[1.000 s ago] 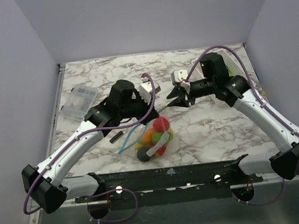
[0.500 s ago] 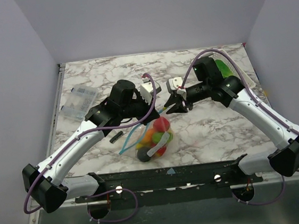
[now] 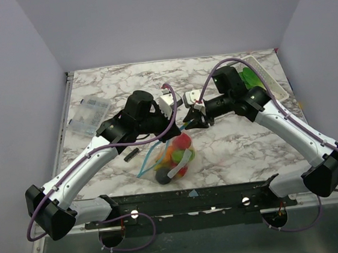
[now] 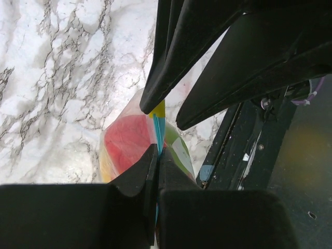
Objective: Place the food in the zip-top bag and seal the zipper
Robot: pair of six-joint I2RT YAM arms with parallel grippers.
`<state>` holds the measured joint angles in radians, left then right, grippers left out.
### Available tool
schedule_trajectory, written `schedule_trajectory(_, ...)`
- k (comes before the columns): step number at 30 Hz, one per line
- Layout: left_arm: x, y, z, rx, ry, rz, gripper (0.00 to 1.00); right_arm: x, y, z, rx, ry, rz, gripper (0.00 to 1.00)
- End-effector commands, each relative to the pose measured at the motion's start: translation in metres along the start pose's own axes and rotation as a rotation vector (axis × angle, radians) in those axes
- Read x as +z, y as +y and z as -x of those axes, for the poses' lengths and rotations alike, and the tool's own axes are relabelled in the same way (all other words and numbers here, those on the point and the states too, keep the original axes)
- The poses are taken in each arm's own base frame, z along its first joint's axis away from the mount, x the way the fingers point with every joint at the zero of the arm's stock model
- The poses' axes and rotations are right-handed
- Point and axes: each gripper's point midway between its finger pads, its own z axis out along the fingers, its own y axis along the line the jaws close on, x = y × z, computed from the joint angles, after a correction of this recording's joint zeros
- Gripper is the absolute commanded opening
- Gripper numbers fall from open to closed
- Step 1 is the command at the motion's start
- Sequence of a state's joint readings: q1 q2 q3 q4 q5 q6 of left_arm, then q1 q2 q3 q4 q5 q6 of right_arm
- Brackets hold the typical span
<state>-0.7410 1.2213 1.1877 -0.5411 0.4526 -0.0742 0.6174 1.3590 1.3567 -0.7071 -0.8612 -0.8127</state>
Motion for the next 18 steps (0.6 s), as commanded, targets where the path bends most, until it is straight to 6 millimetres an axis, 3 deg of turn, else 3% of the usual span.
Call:
schedule_trajectory(1,-0.004,-0.011,0.022,0.045,-0.056,-0.045,0.0,0.0,-0.009,0.005,-0.025,0.014,-0.039,0.32)
schedule_trajectory(4,-0.004,-0.011,0.022,0.048,-0.056,-0.045,0.0,0.0,-0.009,0.005,-0.025,0.015,-0.038,0.31)
schedule_trajectory(8,-0.004,-0.011,0.022,0.048,-0.054,-0.044,0.0,0.0,-0.005,0.006,-0.024,0.006,-0.023,0.14)
schedule_trajectory(12,-0.005,-0.011,0.023,0.05,-0.06,-0.041,0.0,0.003,0.002,0.007,-0.02,-0.013,0.011,0.03)
schedule_trajectory(18,-0.005,-0.013,0.028,0.054,-0.084,-0.053,0.0,0.017,0.011,0.018,-0.028,-0.079,0.044,0.0)
